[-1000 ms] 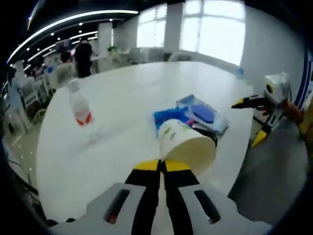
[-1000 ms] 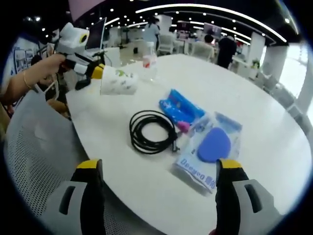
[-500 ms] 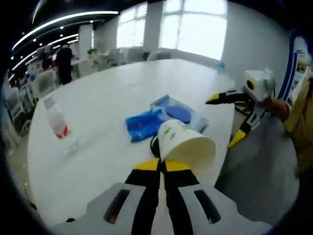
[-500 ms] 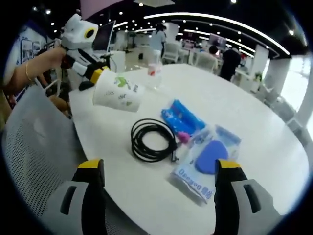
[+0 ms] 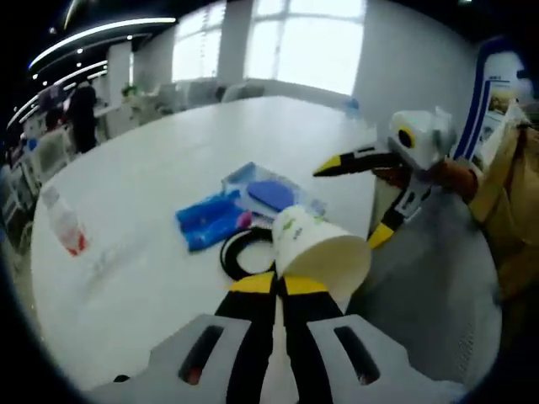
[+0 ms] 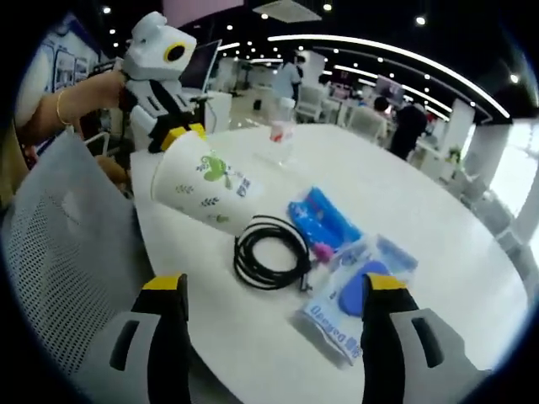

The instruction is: Arrange the tabletop items into an orderly group along one side of the table until the central work area is clear of visible clutter.

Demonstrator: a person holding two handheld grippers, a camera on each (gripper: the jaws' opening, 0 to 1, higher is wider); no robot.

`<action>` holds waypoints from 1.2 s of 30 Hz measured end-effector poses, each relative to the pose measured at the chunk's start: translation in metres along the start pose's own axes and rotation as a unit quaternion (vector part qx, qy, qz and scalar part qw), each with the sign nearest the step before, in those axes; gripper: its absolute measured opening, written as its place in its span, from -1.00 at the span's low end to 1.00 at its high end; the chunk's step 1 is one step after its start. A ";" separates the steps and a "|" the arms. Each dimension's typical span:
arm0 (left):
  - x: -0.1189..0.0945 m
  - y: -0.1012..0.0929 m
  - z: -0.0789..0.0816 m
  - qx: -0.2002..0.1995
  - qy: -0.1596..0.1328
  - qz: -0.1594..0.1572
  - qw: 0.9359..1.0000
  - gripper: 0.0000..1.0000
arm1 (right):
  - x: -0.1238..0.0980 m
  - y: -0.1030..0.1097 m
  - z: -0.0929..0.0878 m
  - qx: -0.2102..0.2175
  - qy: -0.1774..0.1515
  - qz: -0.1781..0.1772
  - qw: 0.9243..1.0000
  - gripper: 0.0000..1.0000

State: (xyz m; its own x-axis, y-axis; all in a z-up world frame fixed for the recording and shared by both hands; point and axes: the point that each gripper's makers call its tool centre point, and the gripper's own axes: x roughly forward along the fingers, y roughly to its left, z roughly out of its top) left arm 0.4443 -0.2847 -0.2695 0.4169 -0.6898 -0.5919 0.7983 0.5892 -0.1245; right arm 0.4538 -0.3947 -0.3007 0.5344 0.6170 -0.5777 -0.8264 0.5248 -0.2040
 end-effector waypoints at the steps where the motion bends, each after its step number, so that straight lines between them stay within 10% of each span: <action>1: 0.001 -0.001 0.000 0.001 0.002 -0.003 1.000 -1.00 | 0.000 0.001 0.001 -0.003 -0.002 0.002 1.000 0.60; 36: 0.027 -0.041 0.012 0.031 0.045 -0.086 0.995 -1.00 | 0.002 0.041 0.019 -0.152 -0.039 0.068 0.985 -0.01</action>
State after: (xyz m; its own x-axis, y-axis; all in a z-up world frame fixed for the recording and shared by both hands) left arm 0.4281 -0.3321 -0.2709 0.2339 -0.7356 -0.6357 0.8809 0.4371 -0.1816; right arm 0.4242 -0.3611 -0.2950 0.4177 0.7183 -0.5564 -0.8999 0.2423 -0.3627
